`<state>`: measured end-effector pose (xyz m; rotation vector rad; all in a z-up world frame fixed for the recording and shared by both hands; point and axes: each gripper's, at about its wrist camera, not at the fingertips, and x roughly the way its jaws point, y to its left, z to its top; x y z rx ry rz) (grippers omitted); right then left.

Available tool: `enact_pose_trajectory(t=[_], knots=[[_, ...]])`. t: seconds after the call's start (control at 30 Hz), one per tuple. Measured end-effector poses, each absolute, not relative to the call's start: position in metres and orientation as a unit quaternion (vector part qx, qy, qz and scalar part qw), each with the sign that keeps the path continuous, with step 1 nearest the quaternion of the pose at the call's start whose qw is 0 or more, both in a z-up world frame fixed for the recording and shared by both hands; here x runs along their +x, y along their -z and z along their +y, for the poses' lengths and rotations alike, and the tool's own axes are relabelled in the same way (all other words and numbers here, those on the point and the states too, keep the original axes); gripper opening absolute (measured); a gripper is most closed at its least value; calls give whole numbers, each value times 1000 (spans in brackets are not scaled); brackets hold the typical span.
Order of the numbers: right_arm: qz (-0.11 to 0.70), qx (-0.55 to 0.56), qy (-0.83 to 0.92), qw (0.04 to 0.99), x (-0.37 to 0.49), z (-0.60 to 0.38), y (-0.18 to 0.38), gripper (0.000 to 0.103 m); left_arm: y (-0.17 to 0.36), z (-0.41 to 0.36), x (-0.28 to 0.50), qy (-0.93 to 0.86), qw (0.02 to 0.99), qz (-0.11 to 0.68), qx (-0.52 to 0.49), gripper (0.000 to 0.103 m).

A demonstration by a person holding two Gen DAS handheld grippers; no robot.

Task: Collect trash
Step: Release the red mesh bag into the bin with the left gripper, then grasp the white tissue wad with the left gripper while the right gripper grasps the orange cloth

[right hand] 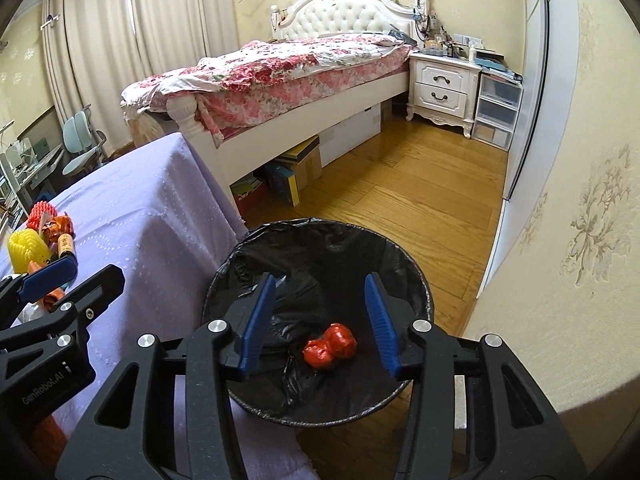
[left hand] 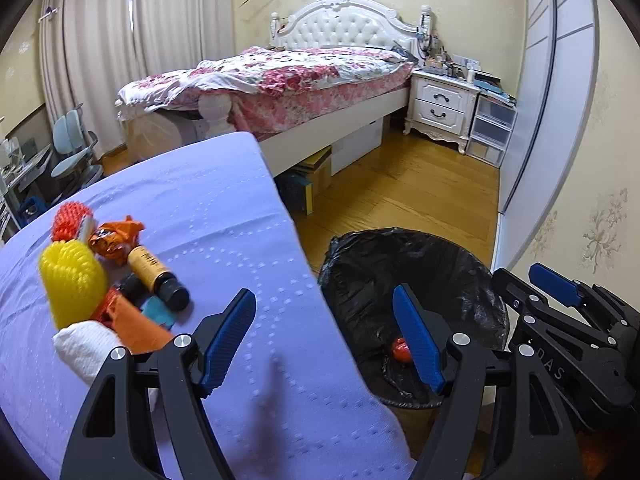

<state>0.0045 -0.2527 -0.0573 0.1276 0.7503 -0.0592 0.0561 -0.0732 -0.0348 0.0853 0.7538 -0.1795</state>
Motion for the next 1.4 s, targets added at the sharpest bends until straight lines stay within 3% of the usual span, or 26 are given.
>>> enact_pose_trajectory(t=[0.63, 1.13, 1.27, 1.4], knots=[[374, 53, -41, 925, -21, -194, 44, 51, 22, 9, 7, -1, 931, 366, 6, 72], [380, 27, -88, 920, -21, -152, 39, 52, 34, 49, 23, -23, 924, 379, -45, 71], [382, 24, -92, 919, -18, -148, 40, 52, 37, 48, 23, -10, 924, 381, -41, 55], [385, 21, -97, 917, -16, -142, 41, 52, 36, 47, 21, 1, 926, 377, -32, 51]])
